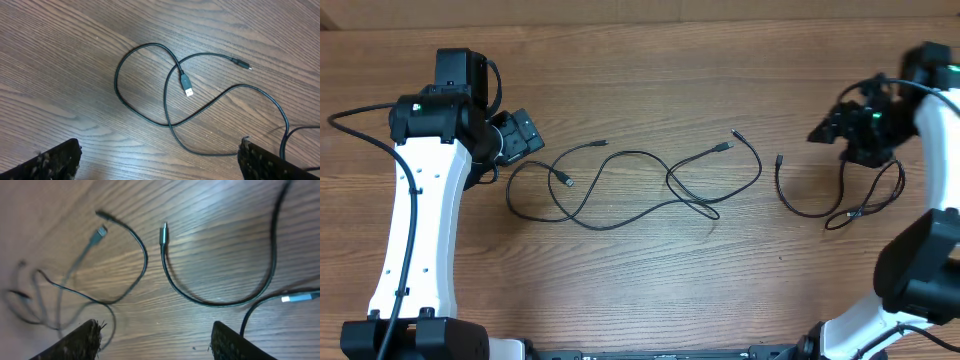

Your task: Untangle cables

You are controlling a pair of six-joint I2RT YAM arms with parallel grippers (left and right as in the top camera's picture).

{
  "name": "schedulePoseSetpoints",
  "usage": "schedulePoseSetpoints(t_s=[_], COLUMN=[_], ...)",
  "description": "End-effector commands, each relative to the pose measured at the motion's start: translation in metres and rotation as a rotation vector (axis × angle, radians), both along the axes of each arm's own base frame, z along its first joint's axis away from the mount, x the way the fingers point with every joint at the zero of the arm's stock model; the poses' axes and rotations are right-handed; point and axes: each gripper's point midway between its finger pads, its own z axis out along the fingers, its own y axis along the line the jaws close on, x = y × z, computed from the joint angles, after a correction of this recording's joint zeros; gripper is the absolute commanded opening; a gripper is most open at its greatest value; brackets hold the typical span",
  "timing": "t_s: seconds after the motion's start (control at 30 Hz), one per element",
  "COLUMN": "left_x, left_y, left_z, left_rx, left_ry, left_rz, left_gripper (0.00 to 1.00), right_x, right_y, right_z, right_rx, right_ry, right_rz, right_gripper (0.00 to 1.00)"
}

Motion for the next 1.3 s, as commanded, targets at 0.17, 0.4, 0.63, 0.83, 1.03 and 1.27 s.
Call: schedulePoseSetpoints(t_s=[0.17,0.4,0.63,0.83,1.03,1.27], left_x=[0.002,0.001,0.001,0.001,0.001,-0.001], left_y=[0.0,0.0,0.0,0.0,0.0,0.0], left_z=[0.002,0.001,0.001,0.001,0.001,0.001], left_rx=[-0.01,-0.005,-0.005,-0.005,-0.005,-0.006], left_ry=[-0.003,0.0,0.001,0.0,0.001,0.009], left_rz=[0.02,0.003,0.004,0.004,0.003,0.003], left_gripper=[1.0,1.0,1.0,1.0,1.0,1.0], right_x=[-0.003,-0.014,-0.005,-0.012,-0.01,0.023], right_y=[0.02,0.03,0.031,0.032,0.016,-0.048], right_z=[-0.057,-0.115,-0.138,-0.149,-0.147,-0.105], right_rx=[-0.273,-0.326,-0.335,-0.329,-0.382,-0.441], right_ry=[0.031,0.019,-0.065,-0.06,-0.039,-0.088], right_rz=[0.2,0.268,0.256,0.256,0.105,-0.196], right_gripper=[0.67,0.63,0.58,0.44,0.04,0.04])
